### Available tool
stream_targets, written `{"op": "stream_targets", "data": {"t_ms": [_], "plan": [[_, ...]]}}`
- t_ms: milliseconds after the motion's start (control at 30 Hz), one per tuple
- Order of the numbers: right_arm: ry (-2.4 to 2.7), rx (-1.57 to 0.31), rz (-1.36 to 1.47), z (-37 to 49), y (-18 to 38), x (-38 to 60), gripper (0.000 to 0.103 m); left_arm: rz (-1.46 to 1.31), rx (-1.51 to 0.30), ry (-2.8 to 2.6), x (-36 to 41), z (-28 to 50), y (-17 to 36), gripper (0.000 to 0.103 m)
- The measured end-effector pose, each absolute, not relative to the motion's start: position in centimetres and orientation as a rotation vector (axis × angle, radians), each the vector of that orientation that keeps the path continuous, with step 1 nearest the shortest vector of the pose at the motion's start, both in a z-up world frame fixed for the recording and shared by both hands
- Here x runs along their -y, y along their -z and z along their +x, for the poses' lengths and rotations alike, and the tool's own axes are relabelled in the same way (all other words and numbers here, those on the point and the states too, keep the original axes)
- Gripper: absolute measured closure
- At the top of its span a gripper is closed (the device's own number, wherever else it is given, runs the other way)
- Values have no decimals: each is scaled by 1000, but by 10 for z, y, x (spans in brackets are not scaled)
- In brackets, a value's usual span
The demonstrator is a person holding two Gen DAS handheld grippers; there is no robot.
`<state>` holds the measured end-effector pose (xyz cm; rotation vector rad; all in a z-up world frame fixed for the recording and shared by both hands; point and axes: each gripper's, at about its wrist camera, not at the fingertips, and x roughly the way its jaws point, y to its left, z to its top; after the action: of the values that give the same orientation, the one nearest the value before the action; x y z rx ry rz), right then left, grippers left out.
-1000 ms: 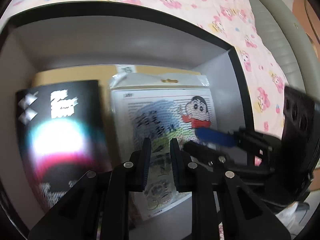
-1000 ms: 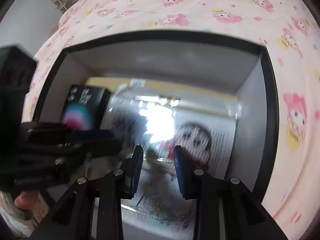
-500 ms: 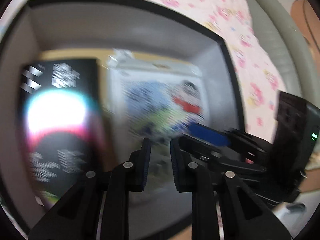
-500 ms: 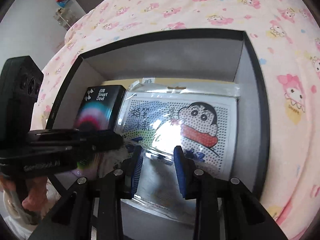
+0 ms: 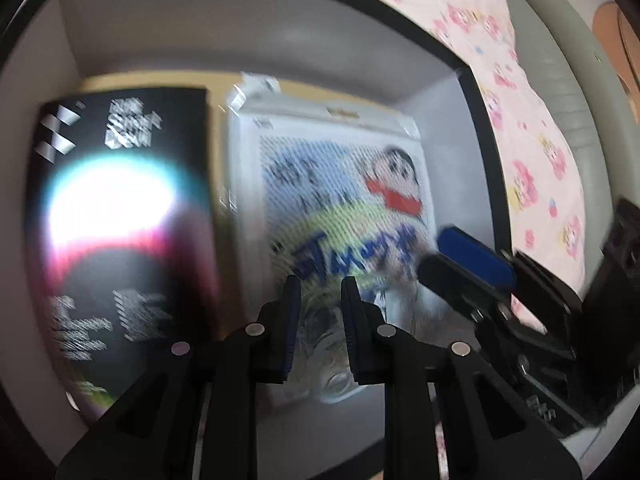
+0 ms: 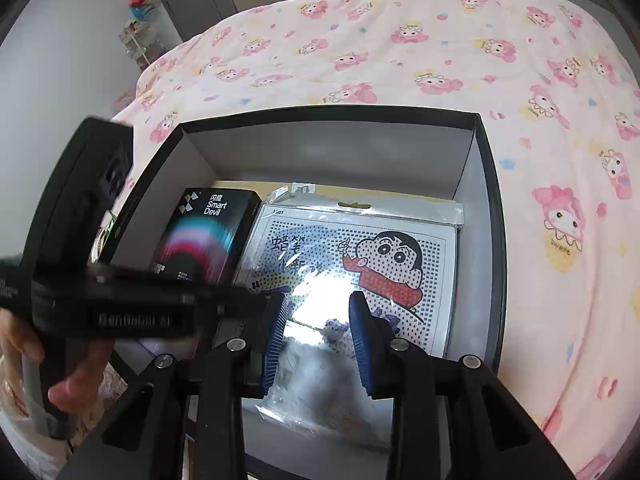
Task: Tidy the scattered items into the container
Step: 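Open the left gripper and press the phone case flat against the packet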
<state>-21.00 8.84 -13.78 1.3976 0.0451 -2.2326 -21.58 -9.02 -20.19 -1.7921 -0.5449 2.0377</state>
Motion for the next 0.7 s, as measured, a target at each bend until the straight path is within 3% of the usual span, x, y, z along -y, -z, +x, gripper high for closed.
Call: {"op": "stream_targets", "data": {"t_ms": [267, 533, 700], "plan": [[2218, -2, 1469, -192, 139, -94, 75, -1752, 570, -2122, 103, -213, 182, 82], [2125, 7, 1570, -194, 166, -86, 75, -1761, 547, -2052, 86, -214, 187, 75], [2153, 85, 1507, -193, 152, -94, 75, -1791, 503, -2211, 97, -216, 180, 76]]}}
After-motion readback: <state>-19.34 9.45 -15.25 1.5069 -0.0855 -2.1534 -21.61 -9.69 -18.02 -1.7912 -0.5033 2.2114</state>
